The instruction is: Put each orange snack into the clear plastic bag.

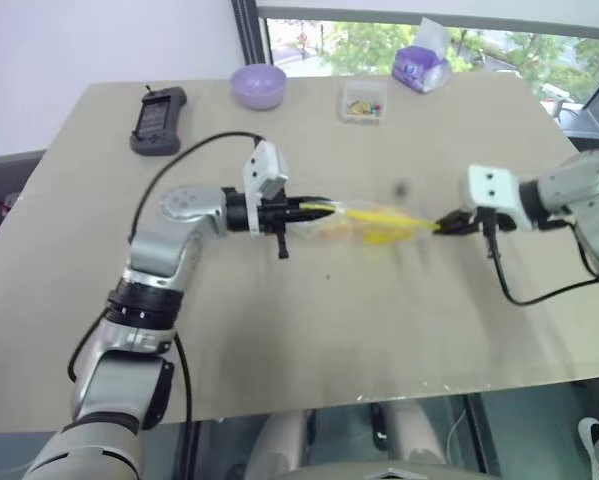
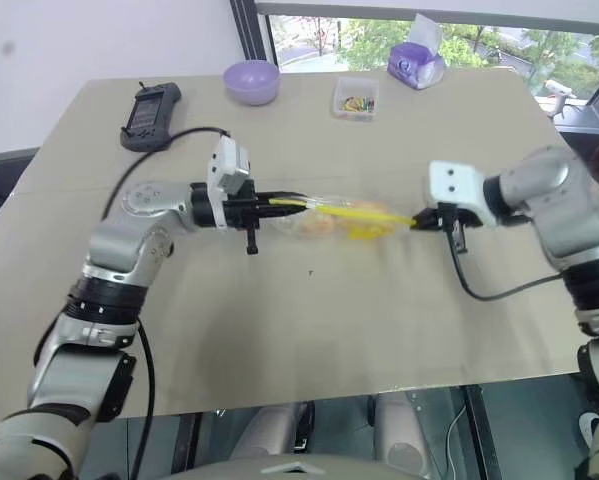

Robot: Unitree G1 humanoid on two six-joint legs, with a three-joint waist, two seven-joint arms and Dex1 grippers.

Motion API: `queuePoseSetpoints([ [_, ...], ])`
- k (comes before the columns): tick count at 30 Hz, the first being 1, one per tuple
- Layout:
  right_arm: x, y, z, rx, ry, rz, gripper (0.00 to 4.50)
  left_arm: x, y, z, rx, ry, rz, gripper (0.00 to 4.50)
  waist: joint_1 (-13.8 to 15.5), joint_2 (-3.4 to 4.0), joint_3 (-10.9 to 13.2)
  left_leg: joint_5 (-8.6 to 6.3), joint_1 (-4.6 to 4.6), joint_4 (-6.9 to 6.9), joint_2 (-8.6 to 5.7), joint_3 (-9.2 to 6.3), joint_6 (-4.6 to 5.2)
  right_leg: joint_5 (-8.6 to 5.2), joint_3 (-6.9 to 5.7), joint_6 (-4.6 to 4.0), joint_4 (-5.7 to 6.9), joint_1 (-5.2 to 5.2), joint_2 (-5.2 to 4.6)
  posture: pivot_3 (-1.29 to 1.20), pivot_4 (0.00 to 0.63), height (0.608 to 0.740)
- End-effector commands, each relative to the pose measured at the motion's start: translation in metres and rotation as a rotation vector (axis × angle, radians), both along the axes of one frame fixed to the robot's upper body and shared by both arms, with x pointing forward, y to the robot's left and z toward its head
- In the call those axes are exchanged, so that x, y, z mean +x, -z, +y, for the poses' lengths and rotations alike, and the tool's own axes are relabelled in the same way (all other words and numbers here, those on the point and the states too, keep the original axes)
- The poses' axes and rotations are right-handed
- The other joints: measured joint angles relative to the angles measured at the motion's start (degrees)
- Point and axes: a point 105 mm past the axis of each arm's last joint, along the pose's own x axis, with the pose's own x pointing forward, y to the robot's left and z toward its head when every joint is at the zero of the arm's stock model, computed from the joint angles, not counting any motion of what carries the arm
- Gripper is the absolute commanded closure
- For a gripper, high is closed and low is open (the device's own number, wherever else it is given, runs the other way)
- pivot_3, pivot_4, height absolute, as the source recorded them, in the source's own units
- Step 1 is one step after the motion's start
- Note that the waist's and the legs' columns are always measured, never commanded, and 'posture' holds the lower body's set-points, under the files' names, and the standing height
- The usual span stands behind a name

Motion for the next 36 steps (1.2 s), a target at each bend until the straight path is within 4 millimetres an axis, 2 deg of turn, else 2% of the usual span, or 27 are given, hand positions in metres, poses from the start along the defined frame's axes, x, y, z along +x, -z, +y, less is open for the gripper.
queuePoseSetpoints([
  [1,0.044,-0.047,-0.034,0.016,0.234,-0.271,4.46,0.042,-0.025,0.013,0.021,-0.237,-0.216,4.5,0.4,0.06,0.08,0.02,-0.23,0.23,-0.09,0.02,0.02,0.13,0.07,0.16,0.09,-0.21,-0.09,0.0,0.15,0.74],
  [3,0.045,-0.04,-0.042,-0.032,0.23,-0.293,4.46,0.047,-0.023,0.011,0.07,-0.247,-0.287,4.5,0.46,0.06,0.05,0.06,-0.24,0.27,-0.27,0.09,-0.01,0.34,0.04,0.13,-0.03,-0.17,-0.06,0.0,0.15,0.74],
  [5,0.057,-0.057,-0.048,-0.011,0.29,-0.419,4.46,0.065,-0.044,0.015,0.046,-0.356,-0.431,4.5,0.72,0.05,0.05,0.05,0.11,0.19,-0.2,0.12,-0.02,0.32,-0.11,0.11,-0.17,0.32,0.0,0.0,0.15,0.74],
  [7,0.063,-0.071,-0.051,0.021,0.329,-0.517,4.46,0.071,-0.06,0.017,0.027,-0.407,-0.541,4.5,0.73,0.03,0.06,0.05,0.06,0.17,-0.22,0.17,-0.01,0.32,-0.09,0.12,-0.19,0.27,-0.02,0.0,0.15,0.74],
  [9,0.055,-0.071,-0.05,0.023,0.311,-0.582,4.46,0.069,-0.062,0.016,0.054,-0.418,-0.659,4.5,0.53,0.04,0.06,0.05,-0.1,0.17,-0.23,0.27,-0.01,0.33,-0.02,0.13,-0.21,0.07,-0.04,0.0,0.15,0.74],
  [10,0.049,-0.066,-0.049,0.015,0.296,-0.592,4.46,0.065,-0.056,0.015,0.071,-0.397,-0.69,4.5,0.53,0.06,0.04,0.05,-0.15,0.15,-0.21,0.29,-0.01,0.33,0.0,0.13,-0.21,-0.02,-0.04,0.0,0.15,0.74],
  [12,0.037,-0.046,-0.046,0.015,0.283,-0.591,4.46,0.053,-0.027,0.011,0.123,-0.331,-0.699,4.5,0.52,0.12,-0.05,0.05,-0.28,0.02,-0.14,0.27,-0.02,0.33,-0.02,0.13,-0.12,-0.15,-0.01,0.0,0.15,0.74],
  [14,0.021,-0.014,-0.04,0.002,0.282,-0.569,4.46,0.039,0.008,0.01,0.175,-0.28,-0.68,4.5,0.37,0.2,-0.13,0.05,-0.3,-0.03,-0.07,0.27,-0.02,0.32,-0.03,0.13,-0.18,-0.24,-0.02,0.0,0.15,0.74],
  [17,-0.003,0.038,-0.031,-0.029,0.295,-0.519,4.46,0.02,0.043,0.01,0.186,-0.265,-0.63,4.5,0.33,0.17,-0.09,-0.02,-0.38,-0.03,-0.07,0.38,0.09,0.33,0.02,0.14,-0.23,-0.31,-0.03,0.0,0.15,0.74],
  [19,-0.016,0.064,-0.025,-0.038,0.319,-0.501,4.46,0.008,0.057,0.01,0.183,-0.261,-0.615,4.5,0.55,0.17,-0.09,-0.04,-0.58,0.1,-0.12,0.44,0.14,0.34,0.1,0.15,0.12,-0.6,-0.09,0.0,0.15,0.74],
  [21,-0.024,0.079,-0.019,-0.039,0.324,-0.499,4.46,0.003,0.063,0.011,0.174,-0.267,-0.586,4.5,0.68,0.18,-0.09,-0.04,-0.49,0.29,-0.15,0.5,0.14,0.34,0.19,0.15,0.21,-0.61,-0.1,0.0,0.15,0.74],
  [23,-0.029,0.087,-0.016,-0.004,0.352,-0.496,3.85,-0.002,0.065,0.01,0.166,-0.255,-0.556,4.5,0.73,0.14,-0.05,-0.14,0.02,0.31,-0.14,0.53,0.36,0.41,0.21,0.13,0.12,-0.06,-0.01,0.0,0.15,0.74],
  [24,-0.03,0.083,-0.016,0.054,0.39,-0.497,3.6,-0.004,0.065,0.009,0.158,-0.251,-0.536,4.5,0.68,0.12,-0.04,-0.15,0.38,0.31,-0.11,0.52,0.38,0.44,0.16,0.11,0.07,0.39,0.03,0.0,0.15,0.74],
  [25,-0.031,0.076,-0.017,0.119,0.431,-0.503,2.94,-0.004,0.063,0.008,0.151,-0.248,-0.52,4.5,0.64,0.11,-0.02,-0.18,1.04,0.28,-0.02,0.5,0.41,0.36,0.1,0.19,-0.01,1.06,0.08,0.0,0.15,0.74],
  [26,-0.032,0.068,-0.019,0.181,0.473,-0.509,2.59,-0.005,0.061,0.008,0.143,-0.244,-0.505,4.5,0.59,0.11,-0.02,-0.19,1.6,0.27,0.08,0.48,0.42,0.11,0.07,0.16,-0.04,1.56,0.13,0.0,0.15,0.74],
  [28,-0.04,0.052,-0.019,0.269,0.49,-0.505,2.02,-0.004,0.056,0.009,0.126,-0.242,-0.473,4.5,0.48,0.11,-0.02,-0.18,1.82,0.27,0.15,0.41,0.42,0.1,0.04,0.15,-0.03,1.79,0.14,0.0,0.15,0.74],
  [31,-0.064,0.031,0.006,0.353,0.353,-0.464,2.02,-0.004,0.05,0.009,0.114,-0.23,-0.438,4.5,0.22,0.13,-0.01,-0.18,1.86,0.27,0.12,0.36,0.43,0.23,0.1,0.37,0.04,1.8,0.14,0.0,0.15,0.74],
  [33,-0.069,0.021,0.025,0.39,0.29,-0.456,2.02,-0.005,0.049,0.008,0.113,-0.221,-0.424,4.5,-0.12,0.11,-0.02,-0.18,1.87,0.25,0.11,0.4,0.43,0.31,0.13,0.26,0.01,1.78,0.16,0.0,0.15,0.74],
  [36,-0.07,0.013,0.073,0.441,0.161,-0.444,2.02,-0.004,0.043,0.004,0.098,-0.211,-0.389,4.5,-0.57,0.1,-0.01,-0.19,1.89,0.21,0.12,0.4,0.42,0.37,0.13,0.16,-0.03,1.77,0.2,0.0,0.15,0.74],
])
